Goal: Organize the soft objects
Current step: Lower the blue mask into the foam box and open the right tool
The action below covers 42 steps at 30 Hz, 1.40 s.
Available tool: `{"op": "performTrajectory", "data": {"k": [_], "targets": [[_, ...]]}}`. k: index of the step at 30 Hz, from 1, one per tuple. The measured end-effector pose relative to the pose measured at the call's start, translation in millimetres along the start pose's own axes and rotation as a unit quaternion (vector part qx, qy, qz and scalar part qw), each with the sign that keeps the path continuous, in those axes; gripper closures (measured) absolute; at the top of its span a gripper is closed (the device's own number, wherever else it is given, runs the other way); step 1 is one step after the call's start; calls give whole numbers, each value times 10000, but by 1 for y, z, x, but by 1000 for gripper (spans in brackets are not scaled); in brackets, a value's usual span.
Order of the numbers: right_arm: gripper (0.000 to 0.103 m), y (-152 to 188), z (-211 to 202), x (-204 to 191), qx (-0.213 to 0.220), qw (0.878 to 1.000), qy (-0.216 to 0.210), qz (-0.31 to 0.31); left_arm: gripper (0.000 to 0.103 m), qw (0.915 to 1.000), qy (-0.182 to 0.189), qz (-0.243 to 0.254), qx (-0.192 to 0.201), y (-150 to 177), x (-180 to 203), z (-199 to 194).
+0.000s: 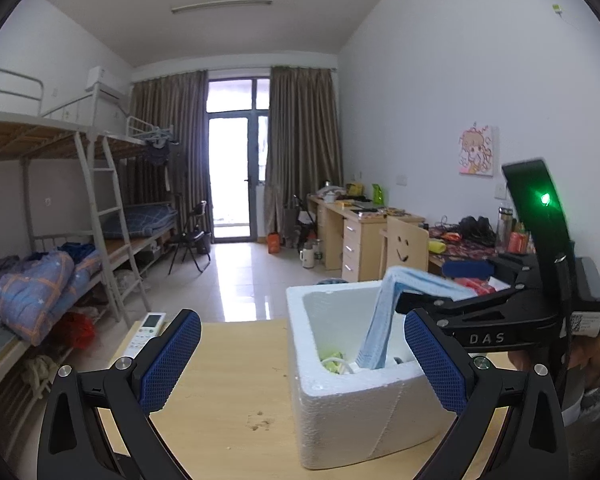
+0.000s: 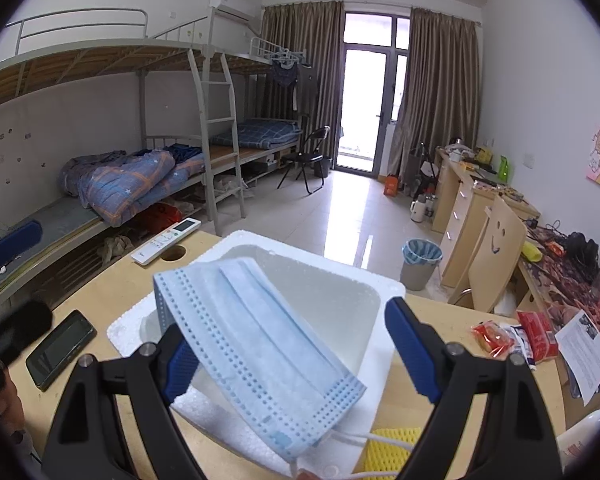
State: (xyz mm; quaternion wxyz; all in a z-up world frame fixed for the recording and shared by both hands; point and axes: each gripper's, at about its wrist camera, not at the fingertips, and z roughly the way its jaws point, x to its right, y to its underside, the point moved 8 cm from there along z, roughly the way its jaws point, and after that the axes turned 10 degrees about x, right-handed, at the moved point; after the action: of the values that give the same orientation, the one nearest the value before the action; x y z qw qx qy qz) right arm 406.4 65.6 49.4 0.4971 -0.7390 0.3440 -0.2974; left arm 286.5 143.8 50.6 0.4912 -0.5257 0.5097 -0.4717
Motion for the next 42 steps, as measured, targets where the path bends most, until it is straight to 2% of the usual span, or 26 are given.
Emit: {"op": "performTrajectory", "data": {"k": [3,8,12,18,24,26,31,33,39,42], "targets": [[14,-1,-2,-1,40,10000,-67,-21,1,9999,118,44,-56,1,0,6],[14,0,-3,1,41,9999,-99,-32,1,9989,396,-241,-101,-7,-3,19],[14,0,-3,0,65,9999,-117,-55,1,9961,830,-84,-290,-5,12,31],[14,2,-2,2,49,9999,-116,-81,1,9949,843,-12,-562,5,14,49],[14,3,-2,3,57,9998,-160,-77,1,9902,1269,3,-586,3,22,51],[14,3,-1,3,56,9998,-174,-97,1,9928,1049,75,-565,0,17,57],[15,6,0,12,31,9999,-116,1,1,9930,975,72,-659,0,17,69],[15,9,0,15,4,9999,-147,22,1,9914,1013,138,-811,4,18,75],[14,10,-1,15,-10,9994,-316,103,1,9878,1276,50,-888,9,18,73],[14,10,-2,15,10,9996,-277,68,1,9826,1636,68,-875,9,23,64]]}}
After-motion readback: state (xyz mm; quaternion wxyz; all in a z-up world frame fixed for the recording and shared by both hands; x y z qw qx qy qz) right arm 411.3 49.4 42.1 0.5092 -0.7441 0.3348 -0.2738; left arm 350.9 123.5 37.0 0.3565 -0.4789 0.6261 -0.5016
